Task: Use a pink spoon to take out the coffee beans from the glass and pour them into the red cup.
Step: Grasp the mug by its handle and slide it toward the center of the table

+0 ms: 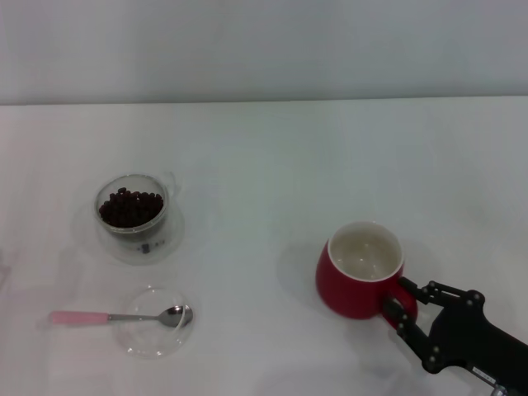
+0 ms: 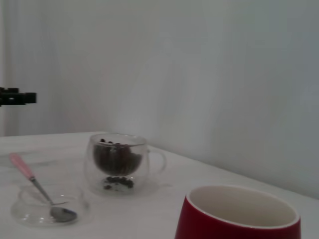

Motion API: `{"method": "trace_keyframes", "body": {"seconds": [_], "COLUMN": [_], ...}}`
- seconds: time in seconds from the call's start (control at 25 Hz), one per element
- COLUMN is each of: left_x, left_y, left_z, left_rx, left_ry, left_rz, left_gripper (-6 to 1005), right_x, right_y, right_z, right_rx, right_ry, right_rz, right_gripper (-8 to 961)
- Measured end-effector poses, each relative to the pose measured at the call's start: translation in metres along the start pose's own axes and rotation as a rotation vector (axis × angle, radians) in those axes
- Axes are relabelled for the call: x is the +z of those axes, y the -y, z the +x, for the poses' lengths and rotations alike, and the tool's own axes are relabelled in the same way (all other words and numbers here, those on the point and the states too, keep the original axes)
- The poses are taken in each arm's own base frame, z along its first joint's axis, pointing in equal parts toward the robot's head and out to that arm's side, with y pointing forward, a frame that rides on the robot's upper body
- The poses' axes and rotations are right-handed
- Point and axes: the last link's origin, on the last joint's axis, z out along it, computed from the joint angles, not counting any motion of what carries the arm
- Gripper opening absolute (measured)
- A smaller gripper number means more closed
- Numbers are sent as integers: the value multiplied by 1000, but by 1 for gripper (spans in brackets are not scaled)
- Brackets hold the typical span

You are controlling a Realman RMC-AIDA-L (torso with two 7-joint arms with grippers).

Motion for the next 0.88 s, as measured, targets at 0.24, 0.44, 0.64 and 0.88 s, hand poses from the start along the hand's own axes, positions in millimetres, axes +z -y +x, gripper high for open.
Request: {"method": "trace_keyframes", "body": {"seconds": [0.24,0.44,0.64,0.88], "left_x": [-3,-4,-3,-3], "left_y": [1,1,0,-1], "left_z": [-1,-1,-1,1], "left_rx": [-6,-7,-6,-6], "left_ry": [6,6,0,-8], "left_rz": [5,5,-2,-4], "left_gripper": [880,880,880,879], "right_x": [5,11,16,22], "right_y": [-5,-8,-12,-15], "right_z": [-2,-4,-7,-10], "right_rx": [-15,-30,-36,-36], "right_ry": [0,5,16,26], "right_rz": [-58,-118,-161,-181], "right_gripper": [286,228,251,277]}}
